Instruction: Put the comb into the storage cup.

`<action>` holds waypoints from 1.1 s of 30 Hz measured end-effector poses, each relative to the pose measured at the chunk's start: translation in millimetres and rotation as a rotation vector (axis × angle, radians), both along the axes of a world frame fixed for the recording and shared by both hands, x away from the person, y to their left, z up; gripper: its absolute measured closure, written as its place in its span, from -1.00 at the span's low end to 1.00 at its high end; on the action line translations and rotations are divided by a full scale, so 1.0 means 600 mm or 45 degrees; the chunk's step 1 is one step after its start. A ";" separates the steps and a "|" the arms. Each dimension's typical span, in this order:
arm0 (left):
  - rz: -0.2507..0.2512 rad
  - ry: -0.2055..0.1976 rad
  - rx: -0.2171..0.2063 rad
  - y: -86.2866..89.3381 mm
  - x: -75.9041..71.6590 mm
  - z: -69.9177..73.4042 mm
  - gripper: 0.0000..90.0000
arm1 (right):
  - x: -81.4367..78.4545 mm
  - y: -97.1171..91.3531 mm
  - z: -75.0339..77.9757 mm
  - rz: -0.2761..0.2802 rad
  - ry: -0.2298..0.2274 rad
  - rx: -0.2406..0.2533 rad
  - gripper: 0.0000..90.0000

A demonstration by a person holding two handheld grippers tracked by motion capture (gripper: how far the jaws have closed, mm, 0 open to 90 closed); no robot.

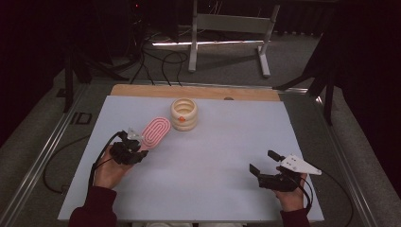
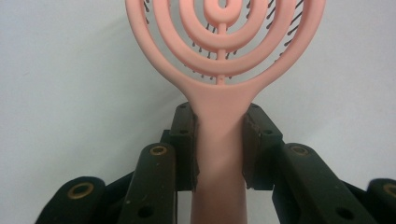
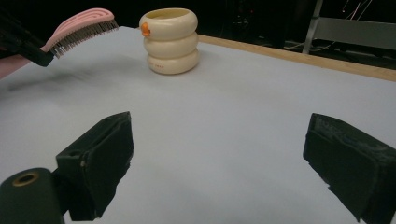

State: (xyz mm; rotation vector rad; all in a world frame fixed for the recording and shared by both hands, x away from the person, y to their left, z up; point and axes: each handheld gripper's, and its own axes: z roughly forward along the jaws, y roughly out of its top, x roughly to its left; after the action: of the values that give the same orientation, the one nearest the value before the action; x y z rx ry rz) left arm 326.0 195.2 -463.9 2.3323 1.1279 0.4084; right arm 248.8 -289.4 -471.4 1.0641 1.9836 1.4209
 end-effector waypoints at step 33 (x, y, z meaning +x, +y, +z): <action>0.030 -0.250 -0.098 0.000 -0.030 0.006 0.56 | 0.002 0.007 -0.006 0.018 0.011 -0.005 -0.81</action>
State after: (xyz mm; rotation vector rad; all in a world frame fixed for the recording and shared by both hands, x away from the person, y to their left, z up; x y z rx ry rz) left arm 307.9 195.1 -460.3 2.1609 1.0585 0.5787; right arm 250.3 -285.0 -474.8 1.0584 2.0028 1.4213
